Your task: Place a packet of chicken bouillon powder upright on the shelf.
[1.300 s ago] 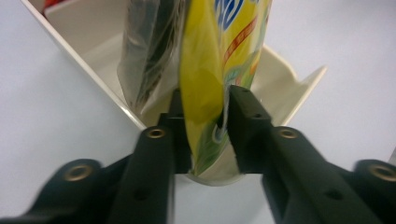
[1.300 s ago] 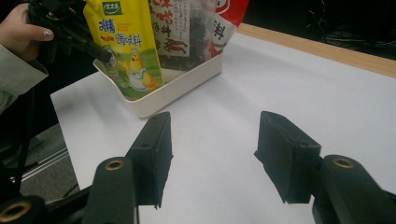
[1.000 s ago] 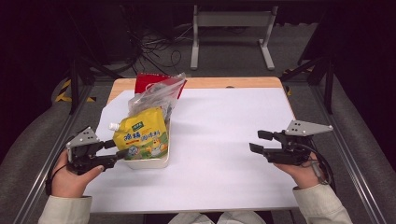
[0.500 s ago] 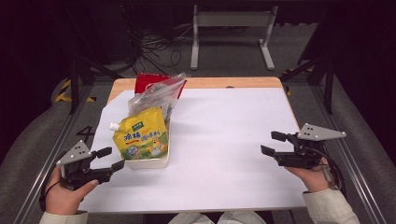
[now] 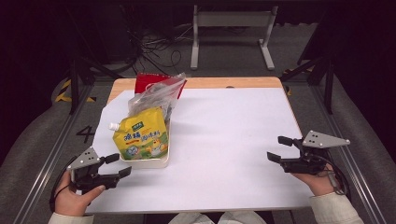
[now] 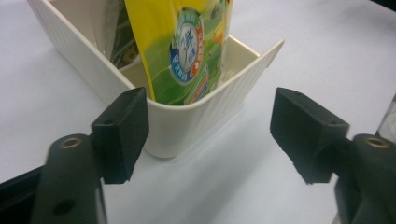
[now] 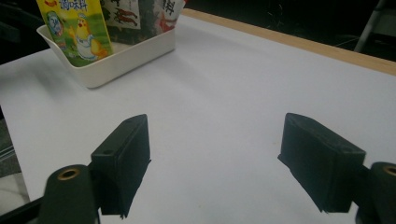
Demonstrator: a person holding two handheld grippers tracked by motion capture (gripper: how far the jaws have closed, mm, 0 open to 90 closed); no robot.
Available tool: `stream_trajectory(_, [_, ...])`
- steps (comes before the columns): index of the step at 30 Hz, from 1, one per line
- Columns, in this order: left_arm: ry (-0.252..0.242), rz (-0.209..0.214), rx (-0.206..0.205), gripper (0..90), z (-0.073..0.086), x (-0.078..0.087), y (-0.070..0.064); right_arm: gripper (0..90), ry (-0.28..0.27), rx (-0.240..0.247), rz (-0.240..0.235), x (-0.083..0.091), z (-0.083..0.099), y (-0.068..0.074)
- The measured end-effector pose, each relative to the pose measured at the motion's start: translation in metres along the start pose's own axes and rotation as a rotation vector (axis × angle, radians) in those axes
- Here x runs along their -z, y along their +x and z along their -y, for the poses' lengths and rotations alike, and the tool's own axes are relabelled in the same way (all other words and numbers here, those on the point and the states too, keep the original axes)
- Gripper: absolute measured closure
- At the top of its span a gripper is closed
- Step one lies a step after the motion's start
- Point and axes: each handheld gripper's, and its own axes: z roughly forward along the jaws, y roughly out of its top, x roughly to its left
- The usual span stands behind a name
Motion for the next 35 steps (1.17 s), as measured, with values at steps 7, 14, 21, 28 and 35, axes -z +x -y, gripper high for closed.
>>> stream_trajectory(7, [0.004, 0.001, 0.017, 29.7, 0.013, -0.002, 0.005, 21.9, 0.006, -0.006, 0.007, -0.001, 0.015, -0.006])
stream_trajectory(14, [-0.018, -0.032, 0.059, 29.5, 0.026, -0.002, 0.014, 20.2, -0.010, -0.006, 0.025, -0.003, 0.030, -0.009])
stream_trajectory(21, [-0.011, -0.058, 0.091, 29.5, 0.034, -0.008, 0.022, 19.0, 0.008, -0.022, 0.035, -0.010, 0.048, -0.014])
stream_trajectory(28, [0.041, -0.102, 0.122, 29.0, 0.034, -0.015, 0.028, 18.2, 0.030, -0.033, 0.050, -0.015, 0.054, -0.016])
stream_trajectory(35, [0.050, -0.118, 0.106, 27.1, 0.034, -0.017, 0.029, 15.5, 0.023, -0.026, 0.061, -0.014, 0.056, -0.017])
